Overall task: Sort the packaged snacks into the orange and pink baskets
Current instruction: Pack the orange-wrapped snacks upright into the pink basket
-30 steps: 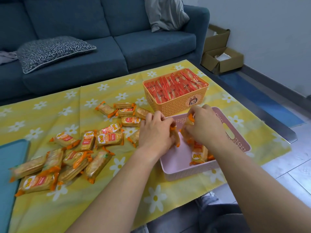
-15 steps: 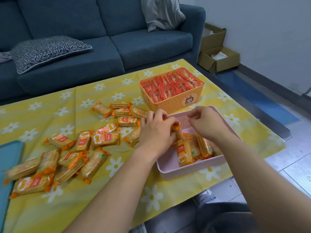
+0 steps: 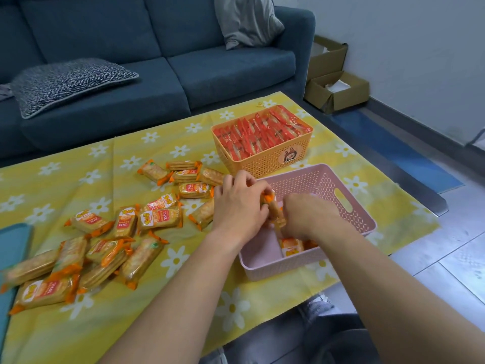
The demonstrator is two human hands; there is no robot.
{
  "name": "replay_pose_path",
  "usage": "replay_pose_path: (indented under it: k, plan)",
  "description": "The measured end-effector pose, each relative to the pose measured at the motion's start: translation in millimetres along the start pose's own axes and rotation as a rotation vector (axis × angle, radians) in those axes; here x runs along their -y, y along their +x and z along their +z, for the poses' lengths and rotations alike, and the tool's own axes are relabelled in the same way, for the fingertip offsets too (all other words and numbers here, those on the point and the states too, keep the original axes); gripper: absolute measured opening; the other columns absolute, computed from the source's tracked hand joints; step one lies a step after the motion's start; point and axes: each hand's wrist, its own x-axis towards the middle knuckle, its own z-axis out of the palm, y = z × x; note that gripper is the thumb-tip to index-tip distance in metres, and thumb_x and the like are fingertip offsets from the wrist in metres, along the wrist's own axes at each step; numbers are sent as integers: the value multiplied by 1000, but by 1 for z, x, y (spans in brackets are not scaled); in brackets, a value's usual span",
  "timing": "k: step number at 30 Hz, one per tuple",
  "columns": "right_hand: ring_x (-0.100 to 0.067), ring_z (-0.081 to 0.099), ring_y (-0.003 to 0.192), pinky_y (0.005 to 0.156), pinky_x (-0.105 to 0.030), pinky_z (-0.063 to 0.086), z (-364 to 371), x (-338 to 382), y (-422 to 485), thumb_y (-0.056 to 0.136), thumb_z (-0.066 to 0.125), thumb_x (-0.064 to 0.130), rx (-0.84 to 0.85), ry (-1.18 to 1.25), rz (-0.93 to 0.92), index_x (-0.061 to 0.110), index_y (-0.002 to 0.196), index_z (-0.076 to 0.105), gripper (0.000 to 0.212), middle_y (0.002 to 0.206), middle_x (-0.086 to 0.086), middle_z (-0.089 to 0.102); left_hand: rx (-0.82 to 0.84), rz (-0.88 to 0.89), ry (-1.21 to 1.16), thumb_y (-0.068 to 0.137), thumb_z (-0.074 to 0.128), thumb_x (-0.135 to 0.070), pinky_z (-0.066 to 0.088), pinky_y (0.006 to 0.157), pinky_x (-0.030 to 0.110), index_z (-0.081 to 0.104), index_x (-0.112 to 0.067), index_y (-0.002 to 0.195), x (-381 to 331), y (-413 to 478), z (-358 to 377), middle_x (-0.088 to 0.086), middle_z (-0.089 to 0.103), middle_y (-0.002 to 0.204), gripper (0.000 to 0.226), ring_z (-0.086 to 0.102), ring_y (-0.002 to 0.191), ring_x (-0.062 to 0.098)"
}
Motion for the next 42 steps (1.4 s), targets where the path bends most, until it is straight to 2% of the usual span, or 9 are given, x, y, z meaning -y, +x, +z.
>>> replay_pose_path:
  k: [6, 10, 14, 18, 21, 29, 33, 37, 42]
  plan:
    - [-30, 69, 62, 64, -42, 60, -34, -26, 1, 76, 79, 19, -170, 694, 153, 6, 83, 59, 25, 75, -17, 72, 12, -23, -31, 86, 66, -41, 28, 89, 37, 64, -43, 113, 1, 1, 0, -9, 45, 115, 27, 38, 112, 22]
    - [-35, 75, 74, 70, -53, 63, -31, -30, 10, 79, 73, 13, -240, 937, 228, 16, 89, 58, 18, 84, -17, 75, 19, -26, -44, 88, 64, -41, 30, 91, 38, 64, -42, 116, 0, 0, -1, -9, 46, 116, 28, 38, 113, 23]
    - [-27, 71, 70, 67, -45, 63, -29, -32, 14, 80, 67, 6, -282, 928, 163, 20, 99, 63, 23, 83, -1, 67, 21, -26, -40, 88, 64, -41, 31, 93, 39, 64, -42, 117, 0, 1, -2, -8, 46, 117, 28, 38, 114, 23]
    - [-13, 56, 57, 38, -18, 38, -24, -30, 17, 82, 63, -4, -330, 806, 52, 22, 101, 66, 32, 85, -1, 65, 28, -25, -45, 89, 64, -41, 31, 93, 39, 63, -41, 118, -1, 0, -2, -8, 46, 118, 29, 38, 114, 23]
    - [-4, 63, 55, 36, -12, 34, -19, -28, 17, 82, 62, -8, -373, 782, 45, 16, 100, 65, 30, 78, 4, 62, 14, -30, -59, 89, 63, -41, 31, 92, 39, 65, -39, 117, -1, 0, -2, -7, 47, 116, 28, 38, 113, 24]
    - [-17, 61, 71, 50, -32, 46, -17, -28, 22, 77, 47, -16, -354, 612, -24, 25, 88, 71, 49, 98, -6, 68, 5, -39, -64, 89, 64, -37, 29, 90, 38, 64, -38, 115, -1, 1, 0, -8, 48, 116, 26, 38, 114, 23]
    - [-19, 69, 90, 82, -41, 59, -8, -23, 22, 86, 58, 1, -323, 735, -73, 26, 100, 73, 33, 97, 2, 73, -20, 45, -60, 86, 64, -53, 31, 93, 40, 54, -40, 125, -7, 2, 1, -14, 56, 125, 43, 43, 120, 22]
    - [-20, 70, 90, 82, -44, 59, 1, -21, 29, 87, 64, 6, -310, 944, 29, 22, 110, 59, 28, 93, 10, 72, -14, 126, -28, 85, 66, -48, 33, 94, 42, 46, -43, 134, -8, 1, 2, -10, 55, 126, 54, 43, 120, 24]
    - [-21, 71, 96, 85, -38, 56, 5, -28, 30, 84, 59, -4, -244, 754, -13, 15, 95, 79, 30, 95, -3, 78, 22, 149, 48, 86, 64, -46, 32, 96, 45, 55, -47, 131, -11, 3, 4, -5, 48, 132, 46, 39, 123, 27]
